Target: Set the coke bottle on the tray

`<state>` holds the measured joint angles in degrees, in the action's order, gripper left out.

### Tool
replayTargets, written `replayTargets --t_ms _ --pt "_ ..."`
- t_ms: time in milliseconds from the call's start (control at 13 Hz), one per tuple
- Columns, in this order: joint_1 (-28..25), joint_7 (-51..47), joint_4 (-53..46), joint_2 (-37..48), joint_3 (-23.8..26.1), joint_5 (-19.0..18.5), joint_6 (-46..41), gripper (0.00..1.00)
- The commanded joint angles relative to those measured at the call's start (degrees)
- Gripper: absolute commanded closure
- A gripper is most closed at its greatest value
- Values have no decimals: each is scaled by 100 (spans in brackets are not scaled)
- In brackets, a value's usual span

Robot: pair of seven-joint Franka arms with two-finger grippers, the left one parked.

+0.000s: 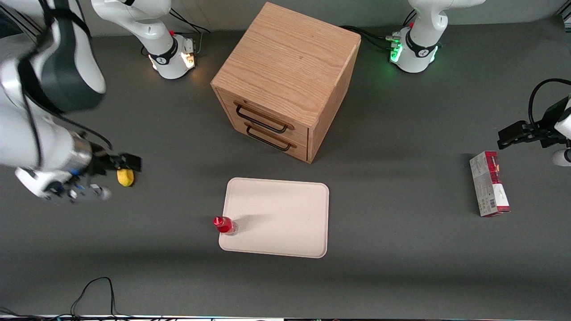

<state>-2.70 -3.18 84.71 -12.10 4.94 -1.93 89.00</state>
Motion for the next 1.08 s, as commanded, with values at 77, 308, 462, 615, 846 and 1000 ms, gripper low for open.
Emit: replayTargets --t_ms 77,308,462,615,846,1000 --pt "-747 634 1302 1359 -1036 167 84 0" --pt "-829 722 1250 1403 -1065 176 -66 0" --pt "-829 748 1250 1535 -1065 350 -119 0" --pt "-986 836 1084 1518 -1126 439 -224 0" --pt "-1005 889 951 1439 -1144 439 -348 0" --pt "-996 880 863 1412 -1153 448 -391 0"
